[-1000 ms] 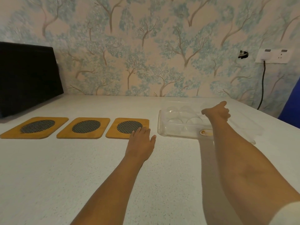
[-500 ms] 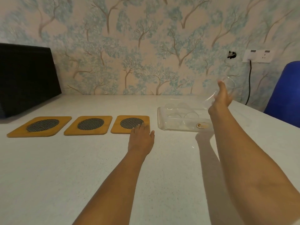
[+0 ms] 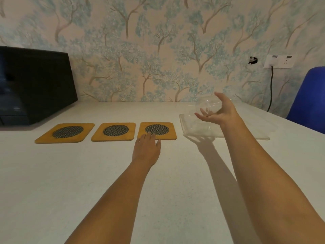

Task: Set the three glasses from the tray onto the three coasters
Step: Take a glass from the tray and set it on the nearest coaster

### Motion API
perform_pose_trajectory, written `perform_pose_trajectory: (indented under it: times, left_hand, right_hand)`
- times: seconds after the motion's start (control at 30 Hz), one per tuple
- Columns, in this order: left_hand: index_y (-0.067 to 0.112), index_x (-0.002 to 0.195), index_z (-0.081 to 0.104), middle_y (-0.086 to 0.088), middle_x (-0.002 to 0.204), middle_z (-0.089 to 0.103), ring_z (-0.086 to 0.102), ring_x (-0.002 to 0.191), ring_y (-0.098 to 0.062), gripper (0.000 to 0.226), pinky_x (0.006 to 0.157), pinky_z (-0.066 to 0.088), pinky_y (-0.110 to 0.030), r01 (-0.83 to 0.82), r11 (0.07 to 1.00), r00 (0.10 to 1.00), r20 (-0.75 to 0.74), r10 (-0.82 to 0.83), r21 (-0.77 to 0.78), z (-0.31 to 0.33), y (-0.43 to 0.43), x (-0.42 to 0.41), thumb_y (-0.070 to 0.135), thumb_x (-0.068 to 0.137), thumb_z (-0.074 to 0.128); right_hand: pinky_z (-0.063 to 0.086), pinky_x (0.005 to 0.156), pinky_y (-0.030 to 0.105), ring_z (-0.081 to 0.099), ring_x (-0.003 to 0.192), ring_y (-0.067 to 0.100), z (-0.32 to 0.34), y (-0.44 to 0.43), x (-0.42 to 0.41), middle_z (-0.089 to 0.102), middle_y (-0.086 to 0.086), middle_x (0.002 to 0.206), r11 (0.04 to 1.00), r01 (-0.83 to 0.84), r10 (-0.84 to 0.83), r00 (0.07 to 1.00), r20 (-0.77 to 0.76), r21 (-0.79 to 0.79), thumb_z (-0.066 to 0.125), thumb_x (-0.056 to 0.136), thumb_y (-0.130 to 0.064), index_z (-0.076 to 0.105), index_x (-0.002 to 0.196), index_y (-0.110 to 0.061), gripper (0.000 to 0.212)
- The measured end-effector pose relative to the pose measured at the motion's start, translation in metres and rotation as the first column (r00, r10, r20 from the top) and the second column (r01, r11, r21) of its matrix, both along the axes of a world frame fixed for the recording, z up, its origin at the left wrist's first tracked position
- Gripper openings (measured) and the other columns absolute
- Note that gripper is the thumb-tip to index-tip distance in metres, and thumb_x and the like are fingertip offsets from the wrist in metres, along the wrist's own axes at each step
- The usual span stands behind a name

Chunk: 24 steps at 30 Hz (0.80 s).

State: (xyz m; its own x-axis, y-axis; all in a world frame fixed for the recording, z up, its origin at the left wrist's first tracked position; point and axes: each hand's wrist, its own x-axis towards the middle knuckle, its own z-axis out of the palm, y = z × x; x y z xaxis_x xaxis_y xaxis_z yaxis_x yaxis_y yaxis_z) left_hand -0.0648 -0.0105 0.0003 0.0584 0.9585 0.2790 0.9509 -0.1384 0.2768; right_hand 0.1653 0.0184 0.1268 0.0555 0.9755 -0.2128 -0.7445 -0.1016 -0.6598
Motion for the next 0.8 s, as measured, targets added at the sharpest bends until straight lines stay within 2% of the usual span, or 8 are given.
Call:
perform_pose_trajectory:
  times: [0.13, 0.2, 0.27, 0.33, 0.37, 0.5, 0.67, 0.8]
  left_hand:
    - [0.011, 0.146, 0.027, -0.009, 0.156, 0.025, 0.022, 0.144, -0.024, 0.051, 0.12, 0.018, -0.041, -0.002, 1.0, 1.0, -0.022, 0.002, -0.004, 0.002, -0.006, -0.014, 0.036, 0.101, 0.024]
    - [0.011, 0.146, 0.028, -0.009, 0.156, 0.026, 0.022, 0.144, -0.024, 0.051, 0.12, 0.018, -0.041, -0.004, 1.0, 1.0, -0.02, 0.004, -0.002, 0.002, -0.008, -0.019, 0.036, 0.101, 0.024]
    - [0.011, 0.146, 0.028, -0.009, 0.156, 0.026, 0.022, 0.144, -0.025, 0.051, 0.12, 0.018, -0.041, -0.003, 1.0, 1.0, -0.017, 0.003, -0.001, 0.003, -0.01, -0.021, 0.036, 0.101, 0.025]
    - [0.011, 0.146, 0.028, -0.008, 0.156, 0.026, 0.022, 0.144, -0.025, 0.051, 0.12, 0.018, -0.041, 0.005, 1.0, 1.0, -0.017, -0.005, 0.001, 0.003, -0.011, -0.021, 0.036, 0.101, 0.024]
    - [0.012, 0.146, 0.028, -0.008, 0.156, 0.026, 0.022, 0.144, -0.025, 0.051, 0.12, 0.018, -0.041, 0.008, 1.0, 1.0, -0.016, -0.008, 0.0, 0.002, -0.011, -0.02, 0.036, 0.101, 0.024]
    - [0.012, 0.146, 0.026, -0.008, 0.156, 0.025, 0.021, 0.145, -0.025, 0.052, 0.12, 0.017, -0.041, 0.007, 1.0, 1.0, 0.012, -0.007, -0.015, 0.001, -0.008, -0.022, 0.037, 0.101, 0.024]
    - [0.012, 0.145, 0.03, -0.008, 0.154, 0.031, 0.026, 0.142, -0.025, 0.051, 0.119, 0.021, -0.041, 0.017, 1.0, 1.0, 0.015, -0.018, 0.013, 0.002, -0.005, -0.024, 0.037, 0.101, 0.024]
    - [0.01, 0.143, 0.033, -0.009, 0.152, 0.034, 0.028, 0.141, -0.026, 0.05, 0.116, 0.022, -0.041, -0.009, 0.999, 1.0, 0.006, 0.009, 0.035, 0.006, 0.0, -0.034, 0.035, 0.101, 0.024]
  right_hand:
    - [0.048, 0.086, 0.048, 0.054, 0.109, 0.027, 0.008, 0.0, -0.027, 0.045, 0.01, 0.098, 0.991, -0.087, 0.121, 0.918, 0.379, -0.105, 0.072, 0.079, -0.011, 0.039, 0.139, -0.016, 0.069]
    - [0.049, 0.086, 0.044, 0.058, 0.1, 0.023, 0.011, -0.002, -0.041, 0.046, 0.007, 0.095, 0.985, -0.108, 0.166, 0.78, 0.603, -0.132, 0.075, 0.078, -0.015, 0.036, 0.142, -0.018, 0.075]
    - [0.049, 0.087, 0.044, 0.059, 0.102, 0.025, 0.011, -0.003, -0.054, 0.049, 0.008, 0.116, 0.988, -0.118, 0.151, 0.584, 0.798, -0.101, 0.077, 0.076, -0.018, 0.025, 0.147, -0.024, 0.088]
    - [0.046, 0.095, 0.045, 0.048, 0.126, 0.032, 0.01, -0.001, -0.064, 0.037, 0.011, 0.146, 0.994, -0.102, 0.07, 0.45, 0.89, -0.027, 0.078, 0.075, -0.019, 0.012, 0.151, -0.032, 0.102]
    - [0.043, 0.097, 0.044, 0.042, 0.132, 0.033, 0.01, 0.0, -0.068, 0.032, 0.012, 0.152, 0.996, -0.085, 0.014, 0.407, 0.913, 0.023, 0.079, 0.075, -0.019, 0.01, 0.152, -0.033, 0.104]
    - [0.04, 0.089, 0.034, 0.045, 0.128, 0.033, 0.014, 0.004, -0.08, 0.04, 0.016, 0.144, 0.978, -0.036, -0.19, 0.258, 0.947, 0.206, 0.081, 0.072, -0.021, 0.018, 0.147, -0.026, 0.098]
    - [0.041, 0.089, 0.033, 0.051, 0.119, 0.032, 0.012, 0.008, -0.093, 0.047, 0.018, 0.135, 0.934, -0.005, -0.346, 0.223, 0.911, 0.356, 0.083, 0.069, -0.029, 0.021, 0.141, -0.026, 0.095]
    - [0.041, 0.087, 0.031, 0.054, 0.106, 0.025, 0.007, 0.011, -0.104, 0.055, 0.015, 0.126, 0.895, 0.053, -0.426, 0.391, 0.816, 0.442, 0.082, 0.07, -0.033, 0.02, 0.14, -0.029, 0.094]
